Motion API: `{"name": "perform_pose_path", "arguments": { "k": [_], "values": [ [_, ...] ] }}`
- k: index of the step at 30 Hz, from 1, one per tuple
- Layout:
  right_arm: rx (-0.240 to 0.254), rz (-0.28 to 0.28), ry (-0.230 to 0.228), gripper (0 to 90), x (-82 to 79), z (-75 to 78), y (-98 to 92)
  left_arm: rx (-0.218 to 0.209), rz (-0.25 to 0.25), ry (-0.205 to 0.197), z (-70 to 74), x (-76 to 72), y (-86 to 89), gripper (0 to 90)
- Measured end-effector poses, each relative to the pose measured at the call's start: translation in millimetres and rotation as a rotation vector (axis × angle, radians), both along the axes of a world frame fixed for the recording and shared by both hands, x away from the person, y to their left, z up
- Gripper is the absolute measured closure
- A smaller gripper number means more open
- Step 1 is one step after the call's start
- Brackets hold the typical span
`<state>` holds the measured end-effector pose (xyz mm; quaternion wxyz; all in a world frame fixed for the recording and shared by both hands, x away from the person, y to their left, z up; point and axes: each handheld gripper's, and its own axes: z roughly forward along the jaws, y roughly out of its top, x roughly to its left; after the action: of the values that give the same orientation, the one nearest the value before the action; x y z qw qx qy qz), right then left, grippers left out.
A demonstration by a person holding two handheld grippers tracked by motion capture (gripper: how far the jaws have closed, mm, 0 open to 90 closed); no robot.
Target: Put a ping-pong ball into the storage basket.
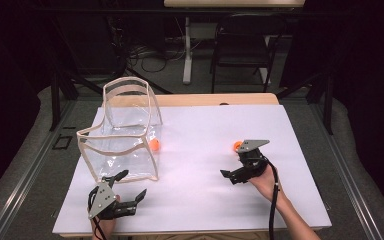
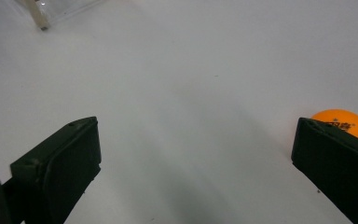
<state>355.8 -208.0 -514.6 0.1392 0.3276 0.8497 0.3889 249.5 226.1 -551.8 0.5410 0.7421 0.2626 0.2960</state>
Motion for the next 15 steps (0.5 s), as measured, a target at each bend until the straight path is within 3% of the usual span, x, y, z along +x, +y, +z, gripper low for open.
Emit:
{"name": "perform_pose_path", "arguments": {
  "k": [15],
  "values": [
    [-0.006,-0.042,-0.030,1.0,4.2,6.0,-13.8,0.002,-0.001,0.000,-0.4,0.3,-0.1,15.5]
  ]
}}
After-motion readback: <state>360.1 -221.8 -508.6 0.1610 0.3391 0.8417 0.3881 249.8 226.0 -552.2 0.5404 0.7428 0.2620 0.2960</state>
